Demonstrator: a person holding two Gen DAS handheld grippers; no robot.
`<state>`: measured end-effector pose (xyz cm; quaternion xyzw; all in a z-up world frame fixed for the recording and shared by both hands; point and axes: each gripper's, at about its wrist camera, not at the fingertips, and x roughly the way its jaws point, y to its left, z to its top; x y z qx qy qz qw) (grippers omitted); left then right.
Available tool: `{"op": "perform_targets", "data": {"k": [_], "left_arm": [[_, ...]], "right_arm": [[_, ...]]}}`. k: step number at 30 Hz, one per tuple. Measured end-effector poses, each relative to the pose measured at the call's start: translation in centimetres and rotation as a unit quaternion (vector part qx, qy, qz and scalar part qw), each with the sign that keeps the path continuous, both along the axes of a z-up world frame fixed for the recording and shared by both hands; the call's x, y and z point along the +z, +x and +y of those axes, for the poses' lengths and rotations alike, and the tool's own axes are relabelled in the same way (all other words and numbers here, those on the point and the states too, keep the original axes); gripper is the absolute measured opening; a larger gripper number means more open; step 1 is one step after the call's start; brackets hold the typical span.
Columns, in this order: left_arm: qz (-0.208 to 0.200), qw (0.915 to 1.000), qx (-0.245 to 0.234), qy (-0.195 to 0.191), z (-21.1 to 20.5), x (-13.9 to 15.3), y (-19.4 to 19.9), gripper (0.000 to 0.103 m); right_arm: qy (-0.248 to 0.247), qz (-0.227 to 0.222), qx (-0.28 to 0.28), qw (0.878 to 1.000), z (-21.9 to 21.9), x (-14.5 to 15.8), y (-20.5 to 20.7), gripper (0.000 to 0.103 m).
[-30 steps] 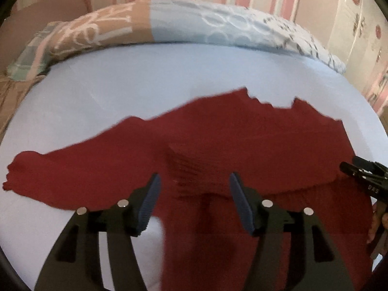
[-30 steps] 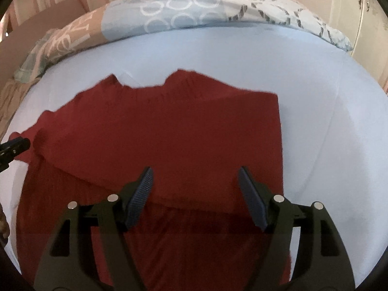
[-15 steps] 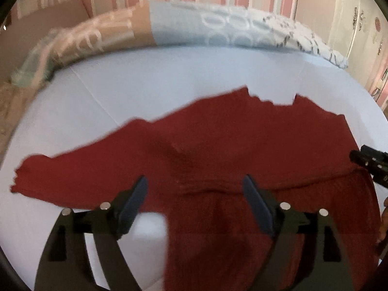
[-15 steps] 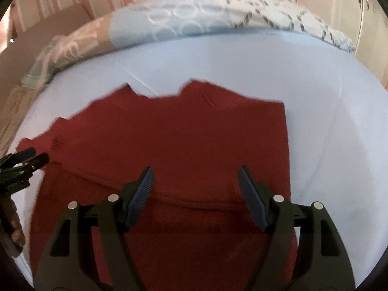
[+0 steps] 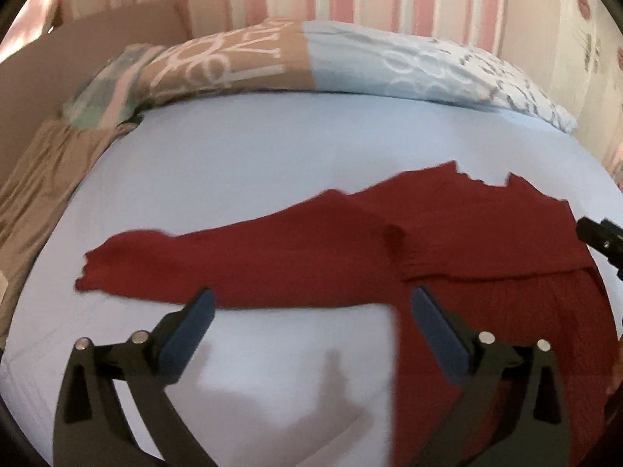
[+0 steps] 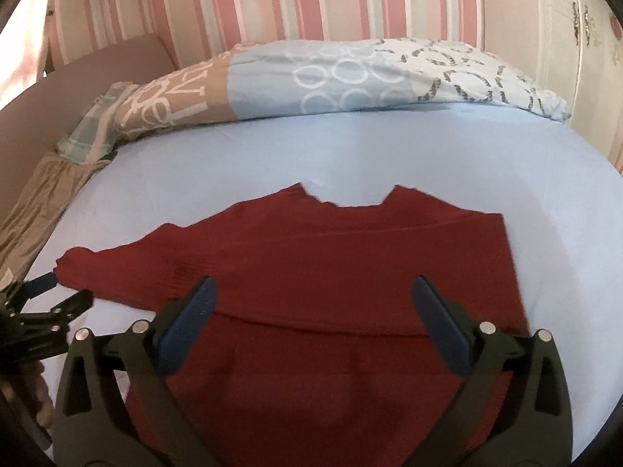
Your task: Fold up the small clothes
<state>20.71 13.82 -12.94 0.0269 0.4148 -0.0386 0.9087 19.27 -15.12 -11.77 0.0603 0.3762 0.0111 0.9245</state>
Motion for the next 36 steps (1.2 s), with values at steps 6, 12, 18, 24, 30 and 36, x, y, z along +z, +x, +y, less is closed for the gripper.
{"op": "perform_targets", "data": {"k": [6,12,18,24,30,36], "left_arm": [[-0.004,0.9992,0.027,0.030,6.1,-0.3,-0.6,0.101],[0.002,0.9981,0.060,0.014,13.0,-1.9,-0.6,0.101],[0.006,0.9968,0.078,-0.018,17.7,-3.9,0.6,0.101],[0.016,0.9924,0.088,-0.085,21.8,-4.9,2.0,0.101],[0.032,0.9907,0.088,-0.099,23.2,-6.1,3.6,0.101],[0.065,0.9927,0.081,-0.061,22.1,-7.3,5.2,0.079]], "right_arm": [[0.009,-0.008,0.007,1.000,3.3,0.0,0.6,0.100],[-0.005,0.002,0.027,1.000,7.4,-1.5,2.4,0.100],[-0.040,0.005,0.073,0.996,11.8,-2.6,4.9,0.100],[-0.061,0.004,0.099,0.993,14.6,-3.8,6.1,0.100],[-0.081,0.008,0.114,0.990,16.0,-5.3,6.7,0.100],[-0.095,0.008,0.118,0.988,15.9,-5.7,7.2,0.100]]}}
